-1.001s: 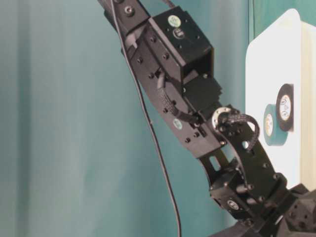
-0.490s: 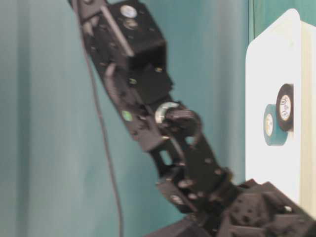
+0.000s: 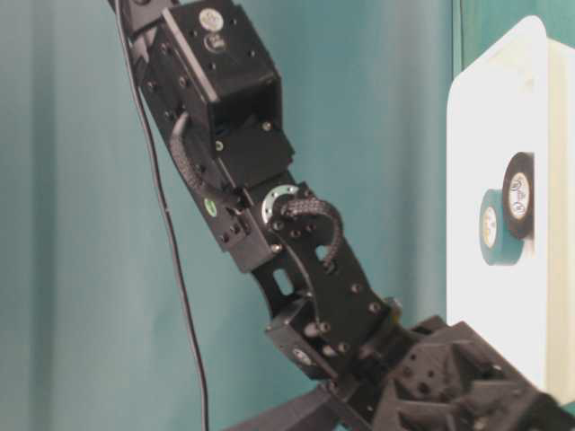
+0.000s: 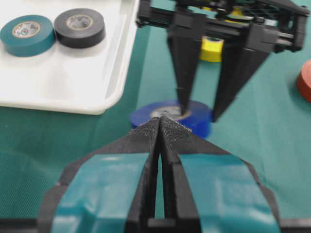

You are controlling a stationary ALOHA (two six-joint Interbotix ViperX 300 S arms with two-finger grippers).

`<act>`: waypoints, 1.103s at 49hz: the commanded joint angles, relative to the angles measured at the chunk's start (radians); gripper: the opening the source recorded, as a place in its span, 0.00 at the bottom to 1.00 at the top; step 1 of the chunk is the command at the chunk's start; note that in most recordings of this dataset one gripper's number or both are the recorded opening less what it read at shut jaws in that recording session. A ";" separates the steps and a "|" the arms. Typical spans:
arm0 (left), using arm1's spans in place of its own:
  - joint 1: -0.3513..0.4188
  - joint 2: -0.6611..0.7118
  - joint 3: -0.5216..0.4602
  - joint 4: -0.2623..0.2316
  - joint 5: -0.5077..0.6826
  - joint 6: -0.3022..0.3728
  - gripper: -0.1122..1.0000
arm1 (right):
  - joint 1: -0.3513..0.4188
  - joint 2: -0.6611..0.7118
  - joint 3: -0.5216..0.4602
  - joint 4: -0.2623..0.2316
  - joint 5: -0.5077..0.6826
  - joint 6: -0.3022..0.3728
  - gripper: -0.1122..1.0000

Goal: Put the tape into the white case with the right arm.
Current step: 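Lift the blue roll and carry it into the white tray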

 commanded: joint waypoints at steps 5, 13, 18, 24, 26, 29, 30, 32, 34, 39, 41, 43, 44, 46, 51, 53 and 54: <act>0.003 0.008 -0.012 -0.002 -0.008 0.000 0.11 | -0.060 -0.087 -0.012 -0.012 -0.005 -0.005 0.12; 0.003 0.008 -0.012 -0.002 -0.008 0.000 0.11 | -0.117 -0.100 -0.012 -0.078 -0.003 -0.003 0.12; 0.003 0.008 -0.012 -0.002 -0.008 0.000 0.11 | -0.153 -0.101 -0.012 -0.104 -0.003 0.000 0.12; 0.003 0.008 -0.012 0.000 -0.009 -0.002 0.11 | -0.193 -0.101 -0.009 -0.107 -0.005 0.002 0.12; 0.003 0.008 -0.012 0.000 -0.009 -0.002 0.11 | -0.202 -0.100 -0.009 -0.109 -0.003 0.002 0.12; 0.003 0.008 -0.012 0.000 -0.009 -0.002 0.11 | -0.215 -0.101 -0.006 -0.110 -0.003 0.002 0.12; 0.003 0.008 -0.012 -0.002 -0.008 -0.002 0.11 | -0.218 -0.101 -0.005 -0.114 -0.005 0.002 0.12; 0.003 0.008 -0.012 -0.002 -0.008 -0.002 0.11 | -0.224 -0.101 0.000 -0.114 -0.003 0.002 0.12; 0.003 0.008 -0.012 0.000 -0.008 -0.002 0.11 | -0.229 -0.104 0.009 -0.114 -0.005 0.002 0.12; 0.003 0.008 -0.012 0.000 -0.008 -0.002 0.11 | -0.233 -0.127 0.052 -0.114 -0.005 0.003 0.12; 0.003 0.006 -0.012 -0.002 -0.009 -0.002 0.11 | -0.235 -0.143 0.075 -0.114 -0.008 0.005 0.12; 0.003 0.008 -0.012 0.000 -0.008 -0.002 0.11 | -0.238 -0.161 0.103 -0.114 -0.009 0.005 0.12; 0.003 0.008 -0.012 -0.002 -0.008 -0.002 0.11 | -0.239 -0.170 0.117 -0.114 -0.009 0.006 0.12; 0.003 0.008 -0.012 0.000 -0.009 -0.002 0.11 | -0.242 -0.193 0.147 -0.114 -0.015 0.006 0.12; 0.003 0.008 -0.012 -0.002 -0.009 -0.002 0.11 | -0.259 -0.233 0.207 -0.114 -0.032 0.006 0.12; 0.003 0.006 -0.012 0.000 -0.009 -0.002 0.11 | -0.265 -0.244 0.224 -0.114 -0.041 0.006 0.12; 0.003 0.008 -0.012 -0.002 -0.008 -0.002 0.11 | -0.270 -0.249 0.233 -0.114 -0.044 0.006 0.12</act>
